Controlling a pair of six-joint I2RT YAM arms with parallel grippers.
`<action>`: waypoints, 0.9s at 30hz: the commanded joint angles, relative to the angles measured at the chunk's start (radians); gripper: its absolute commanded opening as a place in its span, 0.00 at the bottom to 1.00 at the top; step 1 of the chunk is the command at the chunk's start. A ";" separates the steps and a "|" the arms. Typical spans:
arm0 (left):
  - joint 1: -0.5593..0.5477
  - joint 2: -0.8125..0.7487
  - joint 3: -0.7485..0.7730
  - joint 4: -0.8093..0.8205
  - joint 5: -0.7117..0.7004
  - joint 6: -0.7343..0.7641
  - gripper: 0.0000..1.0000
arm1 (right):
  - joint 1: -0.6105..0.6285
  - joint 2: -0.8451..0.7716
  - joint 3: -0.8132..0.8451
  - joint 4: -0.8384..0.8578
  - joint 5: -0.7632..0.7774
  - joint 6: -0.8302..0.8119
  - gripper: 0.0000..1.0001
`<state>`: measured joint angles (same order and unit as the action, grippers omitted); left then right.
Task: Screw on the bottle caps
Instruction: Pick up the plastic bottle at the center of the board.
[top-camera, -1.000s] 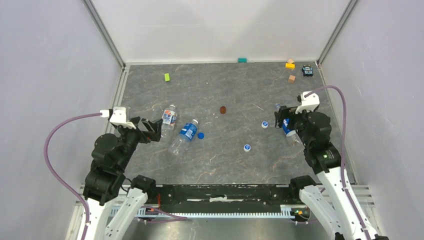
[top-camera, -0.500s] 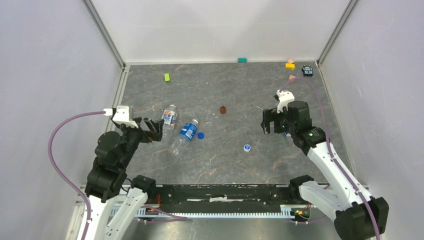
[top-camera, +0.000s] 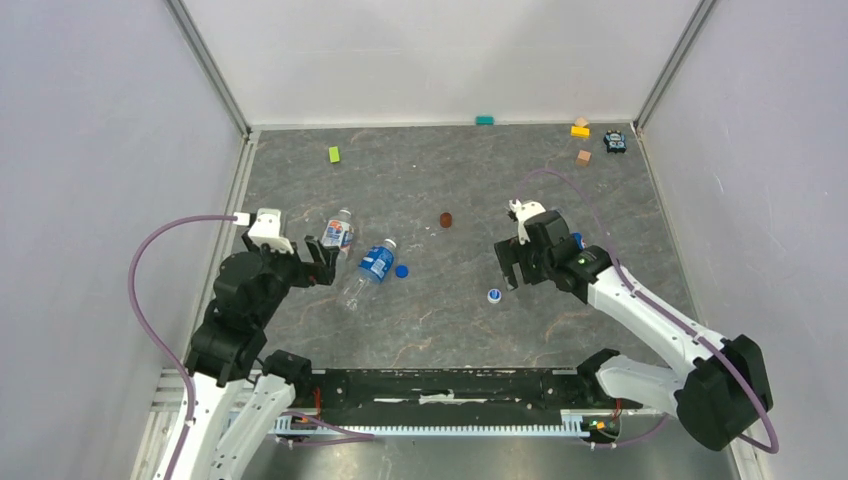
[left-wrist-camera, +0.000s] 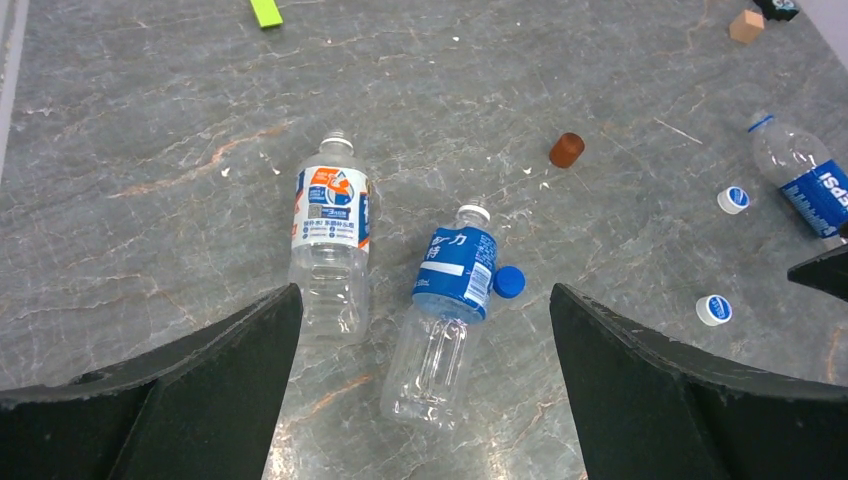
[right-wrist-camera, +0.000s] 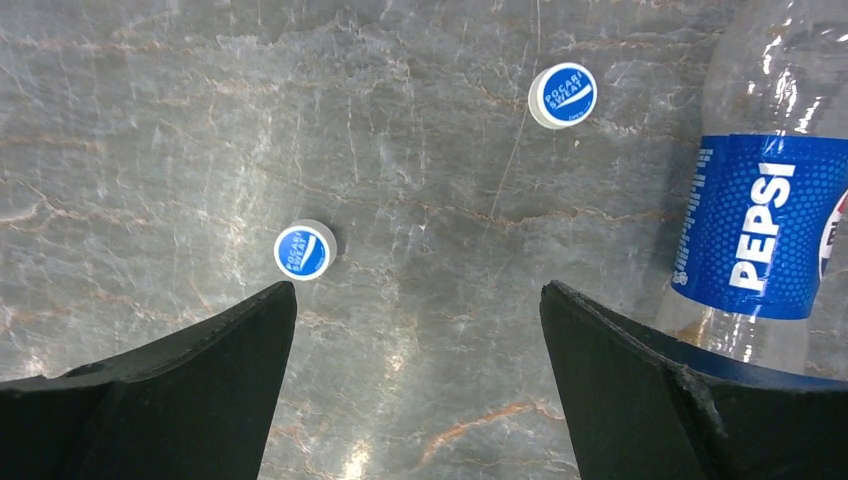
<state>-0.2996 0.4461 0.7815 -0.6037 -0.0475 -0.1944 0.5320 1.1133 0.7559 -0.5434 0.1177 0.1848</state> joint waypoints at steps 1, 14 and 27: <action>-0.002 0.009 -0.018 0.021 0.027 -0.040 1.00 | 0.012 -0.042 0.004 0.096 0.053 0.085 0.98; -0.003 0.038 -0.032 0.006 0.035 -0.045 1.00 | 0.190 0.156 0.038 0.026 0.062 0.089 0.89; -0.002 0.055 -0.031 0.002 0.061 -0.047 1.00 | 0.277 0.287 0.089 0.026 0.122 0.096 0.83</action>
<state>-0.2996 0.4801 0.7448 -0.6044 -0.0204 -0.2085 0.7975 1.3926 0.8085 -0.5156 0.2108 0.2661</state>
